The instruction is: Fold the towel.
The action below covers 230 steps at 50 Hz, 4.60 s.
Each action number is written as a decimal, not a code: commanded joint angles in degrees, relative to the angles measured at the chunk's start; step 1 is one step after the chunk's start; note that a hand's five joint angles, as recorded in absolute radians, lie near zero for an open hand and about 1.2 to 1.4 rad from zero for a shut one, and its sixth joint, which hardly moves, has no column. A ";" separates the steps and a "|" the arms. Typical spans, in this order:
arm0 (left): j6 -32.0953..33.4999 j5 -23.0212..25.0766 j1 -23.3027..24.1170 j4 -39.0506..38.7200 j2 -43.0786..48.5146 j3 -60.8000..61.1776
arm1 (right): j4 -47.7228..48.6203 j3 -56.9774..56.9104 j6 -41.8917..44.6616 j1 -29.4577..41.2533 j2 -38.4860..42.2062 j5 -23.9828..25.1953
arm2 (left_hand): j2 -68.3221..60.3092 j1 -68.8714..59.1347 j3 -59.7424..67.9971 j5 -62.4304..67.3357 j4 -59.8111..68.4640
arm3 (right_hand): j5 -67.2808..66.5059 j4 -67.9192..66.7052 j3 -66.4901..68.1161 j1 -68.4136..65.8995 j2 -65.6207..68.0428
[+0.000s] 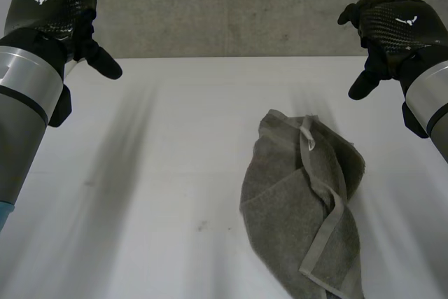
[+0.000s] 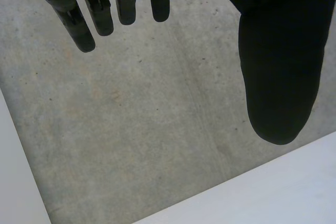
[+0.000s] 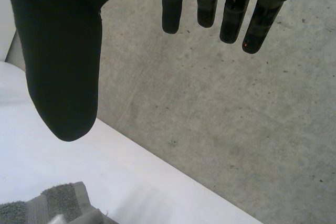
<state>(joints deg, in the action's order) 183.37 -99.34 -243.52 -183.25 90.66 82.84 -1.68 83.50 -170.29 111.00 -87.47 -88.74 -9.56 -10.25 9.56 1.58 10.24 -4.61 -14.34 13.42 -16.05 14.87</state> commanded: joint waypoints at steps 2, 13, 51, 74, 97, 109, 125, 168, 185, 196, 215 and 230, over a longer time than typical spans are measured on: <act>0.06 3.19 0.50 0.09 0.48 0.84 | -0.87 -0.18 2.86 0.18 1.07 2.35 | -0.99 -0.30 0.99 -1.03 0.32 | 4.61 4.34 -3.42 6.05 -4.87; 0.32 21.98 5.32 0.00 13.38 -0.39 | -10.27 3.77 19.12 -0.52 1.86 2.35 | -2.83 -2.14 2.84 0.81 2.16 | 4.61 4.34 -3.42 6.05 -4.87; 2.61 6.64 19.92 -0.26 38.38 -9.72 | 0.80 21.26 34.68 -9.84 11.79 22.83 | -67.88 -67.19 67.89 65.86 67.21 | -65.39 -65.66 66.58 -63.95 65.13; -1.87 -5.25 25.20 0.53 14.90 17.45 | 14.34 6.85 15.43 3.17 18.74 3.67 | -28.91 -28.22 28.92 26.89 28.24 | -65.39 -65.66 66.58 -63.95 65.13; 10.24 25.13 13.68 1.76 30.95 -12.85 | 8.89 17.03 23.60 -1.75 13.56 -0.30 | -13.77 -13.08 13.78 11.75 13.10 | -65.39 -65.66 66.58 -63.95 65.13; 20.26 34.65 13.42 3.95 46.09 -22.54 | 8.89 20.03 22.81 -2.37 12.59 2.08 | -16.79 -16.10 16.79 14.77 16.12 | -65.39 -65.66 66.58 -63.95 65.13; 26.08 31.60 12.63 7.13 47.95 -25.00 | 9.24 19.60 22.90 -3.68 12.59 2.17 | -70.44 -69.75 70.44 68.42 69.76 | -65.39 -65.66 66.58 -63.95 65.13; 5.68 4.33 -0.91 -4.13 5.67 18.94 | -4.21 -16.88 -15.24 -2.28 30.87 3.49 | -70.44 -69.75 70.44 68.42 69.76 | -65.39 -65.66 66.58 -63.95 65.13; 3.93 4.16 0.67 -2.90 26.32 3.83 | -6.85 -20.22 -3.82 -2.63 33.77 1.47 | -70.44 -69.75 70.44 68.42 69.76 | 4.61 4.34 -3.42 6.05 -4.87; 4.01 4.25 0.24 -2.90 26.85 1.02 | -0.34 4.56 16.13 -1.93 15.66 3.40 | -70.44 -69.75 70.44 68.42 69.76 | 4.61 4.34 -3.42 6.05 -4.87; 3.49 4.33 -1.35 -1.50 26.59 -3.65 | 13.36 15.74 -2.76 10.09 18.10 3.49 | -70.44 -69.75 70.44 68.42 69.76 | 4.61 4.34 -3.42 6.05 -4.87; 3.22 4.33 -1.79 -0.88 26.15 -3.65 | 17.57 3.16 6.62 14.60 35.96 -0.11 | -70.44 -69.75 70.44 68.42 69.76 | -4.04 -4.30 5.22 -2.59 3.77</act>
<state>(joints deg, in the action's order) 186.59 -95.01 -245.08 -184.12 117.10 79.18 13.46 89.59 -170.17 126.32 -55.11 -87.01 -69.45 -67.49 69.68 58.80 69.77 -5.06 -14.63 13.73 -16.75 15.09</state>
